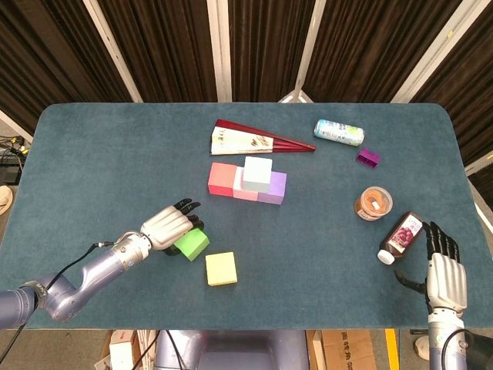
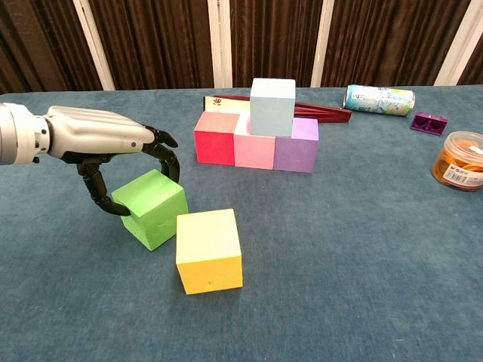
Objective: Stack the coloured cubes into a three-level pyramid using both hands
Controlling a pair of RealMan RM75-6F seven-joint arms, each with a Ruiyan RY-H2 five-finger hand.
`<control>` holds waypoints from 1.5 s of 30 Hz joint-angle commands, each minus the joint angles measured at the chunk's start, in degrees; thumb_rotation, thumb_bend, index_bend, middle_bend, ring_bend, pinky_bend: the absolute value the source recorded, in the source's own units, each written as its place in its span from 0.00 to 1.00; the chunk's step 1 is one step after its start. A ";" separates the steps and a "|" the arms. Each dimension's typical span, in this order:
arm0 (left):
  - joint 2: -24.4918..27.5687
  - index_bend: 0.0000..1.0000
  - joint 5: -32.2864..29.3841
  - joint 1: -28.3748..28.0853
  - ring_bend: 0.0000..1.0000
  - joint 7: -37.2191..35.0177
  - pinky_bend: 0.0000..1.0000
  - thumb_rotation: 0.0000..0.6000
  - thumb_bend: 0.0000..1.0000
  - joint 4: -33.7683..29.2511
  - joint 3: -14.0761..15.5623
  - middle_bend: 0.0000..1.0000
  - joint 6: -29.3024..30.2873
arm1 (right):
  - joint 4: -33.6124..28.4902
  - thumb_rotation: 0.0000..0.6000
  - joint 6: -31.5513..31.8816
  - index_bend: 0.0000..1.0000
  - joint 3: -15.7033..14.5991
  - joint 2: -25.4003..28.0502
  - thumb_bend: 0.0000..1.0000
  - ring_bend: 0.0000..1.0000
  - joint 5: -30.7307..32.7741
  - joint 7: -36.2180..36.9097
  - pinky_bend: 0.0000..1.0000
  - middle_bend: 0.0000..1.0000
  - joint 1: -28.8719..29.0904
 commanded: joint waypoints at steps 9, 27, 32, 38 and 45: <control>2.11 0.32 -0.72 0.15 0.00 -0.45 0.00 1.00 0.39 -1.49 -1.23 0.35 2.04 | -0.29 1.00 0.73 0.00 0.17 -0.05 0.21 0.00 -0.14 -0.12 0.00 0.00 -0.38; 5.29 0.33 -30.53 -9.60 0.00 17.59 0.00 1.00 0.39 -7.26 -10.07 0.38 6.15 | 0.14 1.00 -0.11 0.00 1.17 0.12 0.21 0.00 1.78 0.26 0.00 0.00 -0.23; 2.43 0.33 -40.22 -14.48 0.00 20.99 0.00 1.00 0.39 -5.07 -11.71 0.38 7.51 | 0.26 1.00 -0.30 0.00 1.48 0.08 0.21 0.00 2.46 0.16 0.00 0.00 -0.15; -0.46 0.33 -49.01 -19.53 0.00 24.20 0.00 1.00 0.39 -1.36 -12.17 0.38 8.18 | 0.76 1.00 -0.53 0.00 1.97 0.16 0.21 0.00 3.40 0.44 0.00 0.00 -0.11; -2.59 0.33 -55.45 -23.02 0.00 25.70 0.00 1.00 0.39 3.27 -12.19 0.37 8.13 | 0.96 1.00 -0.51 0.00 2.46 0.27 0.21 0.00 4.23 0.55 0.00 0.00 -0.12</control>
